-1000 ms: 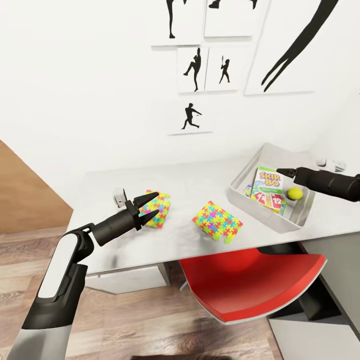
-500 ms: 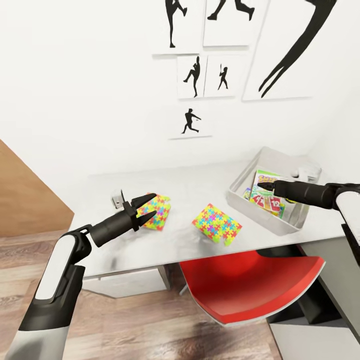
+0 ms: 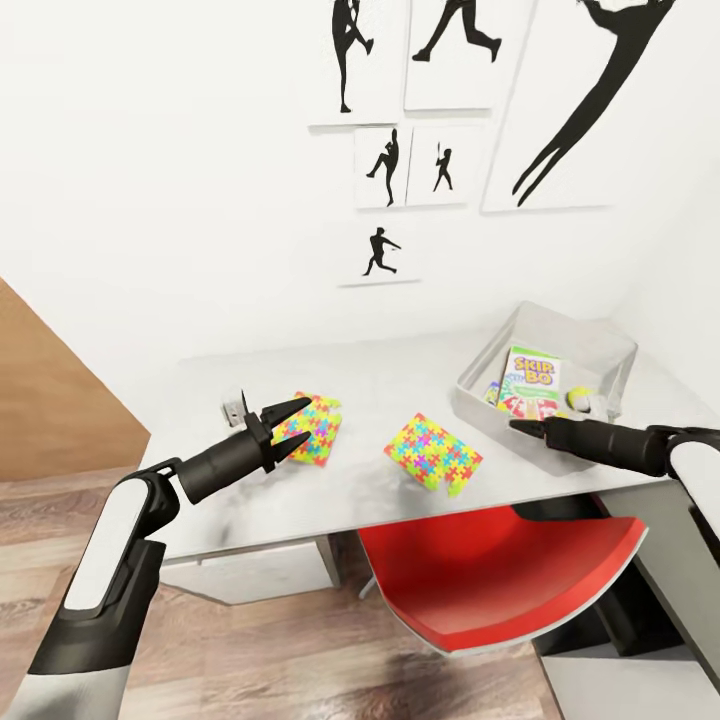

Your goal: Put all the toys in the child's room - the three board games (two on the bed and one on the table), the two jigsaw puzzles on the table, and the tennis ball on the table - inside the toy box on the table in the child's room.

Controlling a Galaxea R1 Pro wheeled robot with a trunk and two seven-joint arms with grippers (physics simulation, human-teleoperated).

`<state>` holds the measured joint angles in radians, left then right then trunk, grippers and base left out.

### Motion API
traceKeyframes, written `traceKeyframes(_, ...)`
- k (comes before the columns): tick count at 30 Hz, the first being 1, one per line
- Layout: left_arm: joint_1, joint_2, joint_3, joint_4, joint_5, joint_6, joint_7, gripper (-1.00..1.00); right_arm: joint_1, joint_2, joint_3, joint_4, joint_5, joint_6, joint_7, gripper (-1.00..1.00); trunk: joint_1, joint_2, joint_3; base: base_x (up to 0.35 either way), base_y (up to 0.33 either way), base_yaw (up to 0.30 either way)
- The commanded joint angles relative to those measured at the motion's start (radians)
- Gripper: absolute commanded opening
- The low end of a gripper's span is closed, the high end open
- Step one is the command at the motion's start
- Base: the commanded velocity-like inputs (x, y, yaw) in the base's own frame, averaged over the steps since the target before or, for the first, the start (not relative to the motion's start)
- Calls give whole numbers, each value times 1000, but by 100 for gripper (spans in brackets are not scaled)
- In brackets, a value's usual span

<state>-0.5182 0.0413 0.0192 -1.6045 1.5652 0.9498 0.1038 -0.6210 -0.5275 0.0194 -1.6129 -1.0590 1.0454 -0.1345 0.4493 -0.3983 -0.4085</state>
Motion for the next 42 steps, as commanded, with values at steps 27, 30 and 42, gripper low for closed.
traceKeyframes(27, -2, 4, 0, 4, -22, 2, 19, 100, 123, -29, -131, -1, -3, 2, 223, 100, 1, -2, 42, 0, 0, 0)
traceKeyframes(30, -2, 3, 0, 6, -52, 3, 15, 100, 122, -27, -129, -1, -1, 2, 223, 100, 1, -2, 47, 0, 0, 0)
traceKeyframes(42, -2, 2, 1, 9, -80, 4, 12, 100, 121, -24, -127, 0, 2, 2, 223, 100, 1, -2, 67, 0, 0, 0)
